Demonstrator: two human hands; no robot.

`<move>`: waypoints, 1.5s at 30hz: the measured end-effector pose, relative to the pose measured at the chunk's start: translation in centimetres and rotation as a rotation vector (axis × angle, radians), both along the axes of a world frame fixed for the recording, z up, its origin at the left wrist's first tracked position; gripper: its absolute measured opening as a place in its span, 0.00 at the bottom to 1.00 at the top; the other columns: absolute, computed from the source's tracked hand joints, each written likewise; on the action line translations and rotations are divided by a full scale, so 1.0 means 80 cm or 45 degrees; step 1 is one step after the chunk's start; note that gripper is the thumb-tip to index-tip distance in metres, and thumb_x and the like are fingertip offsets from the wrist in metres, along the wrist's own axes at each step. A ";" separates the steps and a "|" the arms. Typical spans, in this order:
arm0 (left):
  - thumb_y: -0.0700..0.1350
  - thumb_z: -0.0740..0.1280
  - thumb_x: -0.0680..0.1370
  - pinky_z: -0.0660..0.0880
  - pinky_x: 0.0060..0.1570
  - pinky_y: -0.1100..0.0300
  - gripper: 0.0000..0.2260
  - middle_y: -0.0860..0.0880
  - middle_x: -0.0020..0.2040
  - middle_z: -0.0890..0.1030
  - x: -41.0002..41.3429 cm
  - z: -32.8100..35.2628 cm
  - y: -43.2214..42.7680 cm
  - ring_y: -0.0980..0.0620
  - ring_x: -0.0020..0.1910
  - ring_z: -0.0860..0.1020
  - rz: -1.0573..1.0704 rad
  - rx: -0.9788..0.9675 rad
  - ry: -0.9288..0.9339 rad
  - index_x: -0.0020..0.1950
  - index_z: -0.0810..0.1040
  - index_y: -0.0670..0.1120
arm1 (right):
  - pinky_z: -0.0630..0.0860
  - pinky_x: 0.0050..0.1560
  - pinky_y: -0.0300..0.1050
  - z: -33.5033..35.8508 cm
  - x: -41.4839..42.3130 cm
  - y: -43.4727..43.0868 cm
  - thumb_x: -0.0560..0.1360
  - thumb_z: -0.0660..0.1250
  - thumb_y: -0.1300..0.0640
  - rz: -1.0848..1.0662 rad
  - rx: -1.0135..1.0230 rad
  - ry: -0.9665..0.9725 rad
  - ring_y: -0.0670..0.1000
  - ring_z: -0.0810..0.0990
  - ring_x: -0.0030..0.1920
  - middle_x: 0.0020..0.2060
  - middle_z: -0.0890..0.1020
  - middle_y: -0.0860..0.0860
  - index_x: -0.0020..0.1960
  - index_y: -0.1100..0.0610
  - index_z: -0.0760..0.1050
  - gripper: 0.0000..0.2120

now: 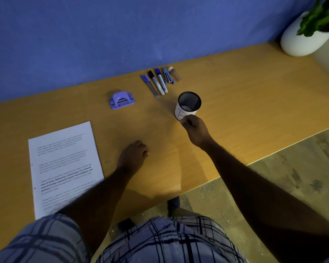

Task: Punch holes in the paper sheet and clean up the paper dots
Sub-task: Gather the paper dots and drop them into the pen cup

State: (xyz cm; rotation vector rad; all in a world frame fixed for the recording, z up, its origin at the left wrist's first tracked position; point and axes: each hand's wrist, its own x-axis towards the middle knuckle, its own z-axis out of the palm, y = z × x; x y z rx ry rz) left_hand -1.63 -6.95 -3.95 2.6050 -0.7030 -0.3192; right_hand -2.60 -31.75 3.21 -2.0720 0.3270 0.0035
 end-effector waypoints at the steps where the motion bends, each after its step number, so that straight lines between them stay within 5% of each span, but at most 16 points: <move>1: 0.46 0.66 0.78 0.73 0.43 0.54 0.06 0.47 0.50 0.76 -0.001 0.000 -0.001 0.46 0.48 0.76 0.000 0.010 -0.008 0.50 0.80 0.45 | 0.65 0.37 0.46 -0.001 -0.001 -0.001 0.80 0.61 0.61 -0.002 -0.006 -0.004 0.49 0.68 0.34 0.33 0.71 0.57 0.42 0.70 0.72 0.12; 8: 0.49 0.63 0.79 0.74 0.46 0.51 0.09 0.47 0.52 0.74 0.007 0.003 -0.006 0.46 0.50 0.75 -0.080 0.165 0.002 0.52 0.77 0.44 | 0.65 0.35 0.49 0.011 0.009 -0.010 0.79 0.62 0.62 -0.010 -0.097 -0.108 0.52 0.68 0.33 0.33 0.72 0.66 0.39 0.70 0.70 0.13; 10: 0.48 0.63 0.79 0.75 0.46 0.51 0.09 0.47 0.51 0.75 0.012 0.003 -0.006 0.46 0.49 0.75 -0.119 0.180 0.035 0.51 0.77 0.44 | 0.65 0.35 0.46 0.017 0.016 -0.016 0.79 0.62 0.61 -0.028 -0.124 -0.130 0.49 0.69 0.32 0.31 0.72 0.59 0.37 0.63 0.70 0.13; 12: 0.48 0.64 0.79 0.75 0.47 0.50 0.08 0.47 0.50 0.75 0.022 0.005 -0.006 0.46 0.49 0.76 -0.107 0.109 0.128 0.49 0.77 0.44 | 0.67 0.36 0.46 0.024 0.024 -0.024 0.79 0.63 0.61 -0.058 -0.138 -0.152 0.48 0.72 0.34 0.32 0.73 0.52 0.37 0.57 0.71 0.12; 19: 0.42 0.63 0.80 0.69 0.47 0.60 0.08 0.45 0.47 0.77 0.085 0.073 -0.051 0.52 0.47 0.74 0.081 -0.342 0.199 0.52 0.78 0.38 | 0.70 0.40 0.48 0.031 0.066 -0.059 0.78 0.61 0.58 -0.118 -0.312 -0.102 0.55 0.76 0.42 0.41 0.78 0.56 0.46 0.64 0.76 0.10; 22: 0.44 0.64 0.79 0.72 0.43 0.55 0.11 0.41 0.44 0.78 0.113 0.107 -0.091 0.49 0.42 0.76 0.055 -0.392 0.178 0.46 0.77 0.36 | 0.71 0.39 0.50 0.035 0.080 -0.074 0.77 0.61 0.57 -0.064 -0.397 -0.050 0.56 0.78 0.42 0.41 0.79 0.56 0.44 0.62 0.76 0.10; 26: 0.43 0.64 0.79 0.65 0.36 0.56 0.12 0.40 0.37 0.75 0.138 0.146 -0.152 0.51 0.37 0.72 0.000 -0.418 0.118 0.38 0.74 0.38 | 0.74 0.42 0.50 0.042 0.090 -0.087 0.76 0.62 0.58 0.035 -0.543 0.020 0.57 0.79 0.45 0.42 0.80 0.54 0.44 0.58 0.78 0.08; 31: 0.39 0.62 0.79 0.73 0.44 0.58 0.08 0.41 0.51 0.82 0.154 0.157 -0.198 0.49 0.49 0.79 -0.080 -0.377 0.115 0.50 0.80 0.38 | 0.78 0.49 0.54 0.045 0.093 -0.094 0.75 0.65 0.60 0.095 -0.643 0.008 0.55 0.81 0.49 0.50 0.84 0.55 0.51 0.58 0.83 0.09; 37: 0.39 0.62 0.79 0.79 0.51 0.50 0.09 0.42 0.52 0.82 0.167 0.150 -0.214 0.45 0.52 0.80 -0.158 -0.183 0.068 0.55 0.81 0.40 | 0.80 0.47 0.54 0.044 0.097 -0.094 0.72 0.69 0.58 0.041 -0.649 0.059 0.53 0.81 0.47 0.46 0.84 0.52 0.46 0.53 0.82 0.05; 45: 0.38 0.62 0.79 0.78 0.55 0.49 0.12 0.43 0.57 0.81 0.169 0.158 -0.215 0.45 0.56 0.79 -0.235 -0.111 0.092 0.60 0.79 0.45 | 0.80 0.45 0.55 0.050 0.095 -0.094 0.71 0.60 0.60 0.126 -0.674 0.014 0.57 0.81 0.47 0.48 0.84 0.55 0.51 0.56 0.81 0.13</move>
